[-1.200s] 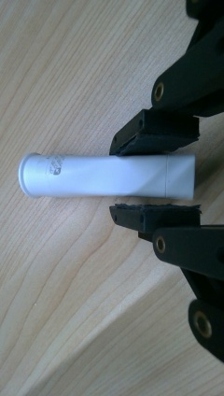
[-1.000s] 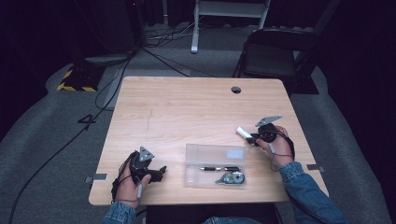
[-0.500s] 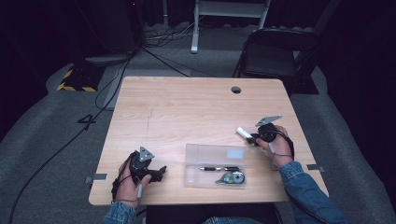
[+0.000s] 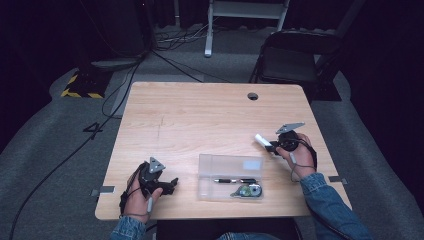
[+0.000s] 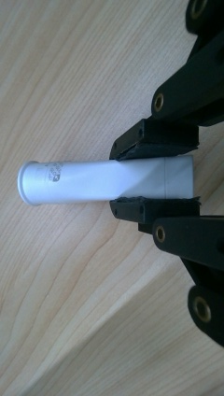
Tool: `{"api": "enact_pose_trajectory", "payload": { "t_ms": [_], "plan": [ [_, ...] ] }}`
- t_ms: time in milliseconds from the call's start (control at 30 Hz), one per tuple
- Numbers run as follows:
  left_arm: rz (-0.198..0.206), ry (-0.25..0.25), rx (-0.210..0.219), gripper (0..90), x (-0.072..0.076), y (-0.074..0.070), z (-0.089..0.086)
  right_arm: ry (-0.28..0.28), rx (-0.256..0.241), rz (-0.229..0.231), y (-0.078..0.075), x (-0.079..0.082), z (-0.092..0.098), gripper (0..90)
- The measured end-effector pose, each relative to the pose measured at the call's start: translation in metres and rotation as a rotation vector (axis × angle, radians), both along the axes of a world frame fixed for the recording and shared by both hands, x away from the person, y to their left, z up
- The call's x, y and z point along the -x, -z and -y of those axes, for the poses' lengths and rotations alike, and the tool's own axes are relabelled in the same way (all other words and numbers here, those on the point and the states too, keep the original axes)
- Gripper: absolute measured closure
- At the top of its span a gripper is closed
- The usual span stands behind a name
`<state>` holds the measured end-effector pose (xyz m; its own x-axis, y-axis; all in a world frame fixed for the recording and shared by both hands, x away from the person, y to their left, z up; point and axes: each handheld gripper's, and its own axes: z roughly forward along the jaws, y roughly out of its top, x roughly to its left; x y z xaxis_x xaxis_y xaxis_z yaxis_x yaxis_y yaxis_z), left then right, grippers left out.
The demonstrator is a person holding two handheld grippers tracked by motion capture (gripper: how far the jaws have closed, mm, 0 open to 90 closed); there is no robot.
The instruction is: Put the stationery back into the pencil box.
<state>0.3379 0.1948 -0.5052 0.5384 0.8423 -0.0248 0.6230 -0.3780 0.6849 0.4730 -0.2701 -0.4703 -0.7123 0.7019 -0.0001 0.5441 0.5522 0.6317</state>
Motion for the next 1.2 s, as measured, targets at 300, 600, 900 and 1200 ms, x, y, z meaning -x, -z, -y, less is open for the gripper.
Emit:
{"api": "enact_pose_trajectory", "payload": {
  "t_ms": [300,600,900,1200],
  "plan": [
    [0.0,0.0,0.0,9.8,0.0,0.0,0.0,-0.024,-0.04,0.034,-0.024,0.01,0.0,71.8],
    [0.0,0.0,0.0,9.8,0.0,0.0,0.0,-0.056,-0.062,0.062,-0.045,0.022,-0.004,71.8],
    [0.0,0.0,0.0,9.9,0.0,0.0,0.0,-0.109,-0.078,0.08,-0.065,0.036,-0.012,71.7],
    [0.0,-0.001,0.001,9.9,0.0,0.0,0.0,-0.19,-0.091,0.081,-0.077,0.05,-0.028,71.7]
  ]
}}
